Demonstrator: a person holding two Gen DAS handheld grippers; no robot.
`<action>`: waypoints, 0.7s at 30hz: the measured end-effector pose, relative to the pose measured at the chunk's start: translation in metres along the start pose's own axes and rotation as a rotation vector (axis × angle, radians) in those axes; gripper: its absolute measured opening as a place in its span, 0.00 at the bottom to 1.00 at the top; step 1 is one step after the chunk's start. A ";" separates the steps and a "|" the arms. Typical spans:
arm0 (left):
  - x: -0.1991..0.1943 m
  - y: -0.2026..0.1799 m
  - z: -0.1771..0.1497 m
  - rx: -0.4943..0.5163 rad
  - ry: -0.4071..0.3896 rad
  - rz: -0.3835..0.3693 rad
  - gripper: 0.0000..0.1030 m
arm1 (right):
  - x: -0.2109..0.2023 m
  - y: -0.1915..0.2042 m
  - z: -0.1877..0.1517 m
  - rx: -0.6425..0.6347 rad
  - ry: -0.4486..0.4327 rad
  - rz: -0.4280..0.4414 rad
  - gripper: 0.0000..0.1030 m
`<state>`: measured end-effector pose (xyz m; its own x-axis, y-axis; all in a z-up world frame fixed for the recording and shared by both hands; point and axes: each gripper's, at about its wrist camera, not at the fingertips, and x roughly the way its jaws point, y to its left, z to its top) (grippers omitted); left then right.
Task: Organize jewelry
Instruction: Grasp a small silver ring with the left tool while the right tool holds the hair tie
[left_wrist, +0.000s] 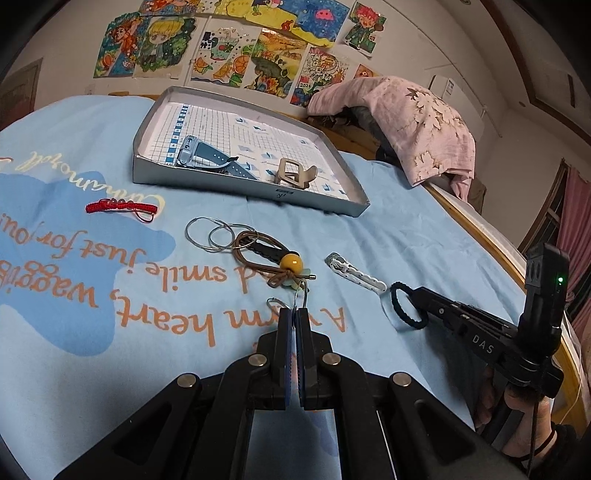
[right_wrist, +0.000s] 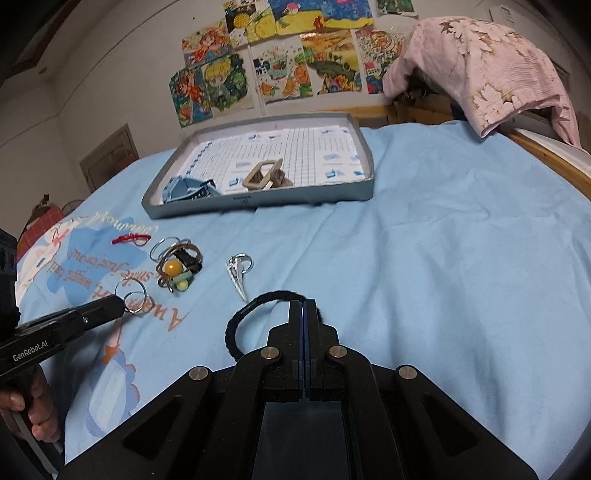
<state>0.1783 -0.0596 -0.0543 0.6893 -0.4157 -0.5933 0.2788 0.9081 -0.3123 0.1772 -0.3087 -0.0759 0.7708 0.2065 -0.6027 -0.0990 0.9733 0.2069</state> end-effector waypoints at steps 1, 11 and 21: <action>0.000 0.000 0.000 0.001 0.000 -0.001 0.02 | 0.001 0.000 0.000 0.003 0.007 0.000 0.02; 0.002 0.001 -0.002 0.003 0.004 0.000 0.03 | -0.005 0.001 0.000 0.000 -0.008 -0.022 0.29; 0.004 -0.001 -0.004 0.010 0.007 -0.001 0.02 | -0.005 -0.012 0.002 0.049 -0.006 -0.073 0.29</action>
<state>0.1782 -0.0623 -0.0591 0.6843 -0.4173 -0.5980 0.2863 0.9080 -0.3061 0.1752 -0.3213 -0.0738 0.7785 0.1342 -0.6132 -0.0114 0.9797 0.2000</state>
